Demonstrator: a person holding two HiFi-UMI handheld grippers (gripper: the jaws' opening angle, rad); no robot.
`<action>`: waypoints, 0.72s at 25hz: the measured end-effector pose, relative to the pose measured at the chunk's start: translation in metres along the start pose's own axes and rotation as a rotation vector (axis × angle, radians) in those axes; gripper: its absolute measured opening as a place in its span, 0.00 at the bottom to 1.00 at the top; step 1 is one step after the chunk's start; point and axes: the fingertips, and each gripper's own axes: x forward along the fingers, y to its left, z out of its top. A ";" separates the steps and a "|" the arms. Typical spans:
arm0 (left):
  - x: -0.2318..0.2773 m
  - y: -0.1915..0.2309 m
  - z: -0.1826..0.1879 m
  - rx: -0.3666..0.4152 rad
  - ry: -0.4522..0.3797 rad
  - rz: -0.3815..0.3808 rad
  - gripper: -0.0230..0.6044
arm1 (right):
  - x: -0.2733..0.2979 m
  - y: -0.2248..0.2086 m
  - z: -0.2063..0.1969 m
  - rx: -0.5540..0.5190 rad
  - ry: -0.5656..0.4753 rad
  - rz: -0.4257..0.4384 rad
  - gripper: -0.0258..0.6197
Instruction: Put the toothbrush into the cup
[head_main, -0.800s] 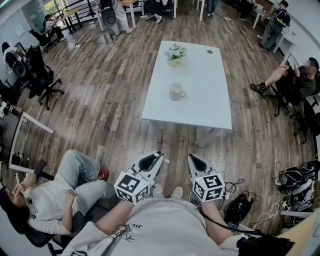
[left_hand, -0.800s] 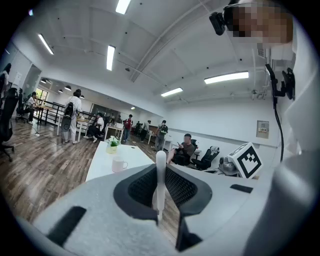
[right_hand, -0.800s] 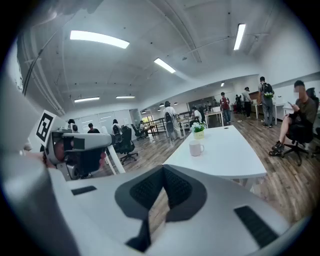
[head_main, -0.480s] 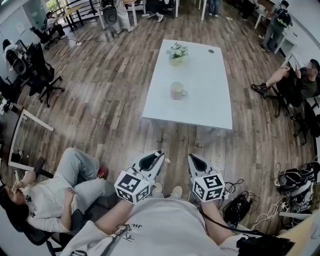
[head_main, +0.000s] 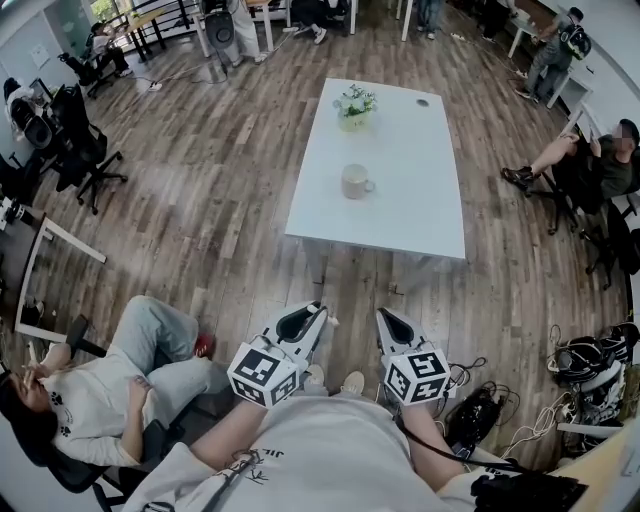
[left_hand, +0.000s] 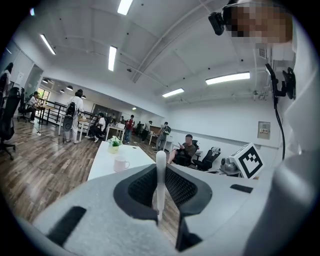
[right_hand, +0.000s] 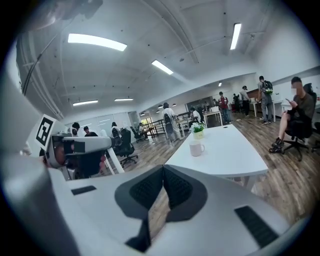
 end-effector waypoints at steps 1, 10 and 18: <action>0.000 0.002 0.001 0.001 -0.002 0.000 0.13 | 0.001 0.000 0.000 0.004 0.001 -0.003 0.07; -0.010 0.028 0.012 0.003 -0.013 -0.032 0.13 | 0.022 0.008 0.007 0.025 0.004 -0.036 0.07; -0.013 0.052 0.020 -0.008 -0.042 -0.032 0.13 | 0.034 0.016 0.011 0.015 0.000 -0.063 0.07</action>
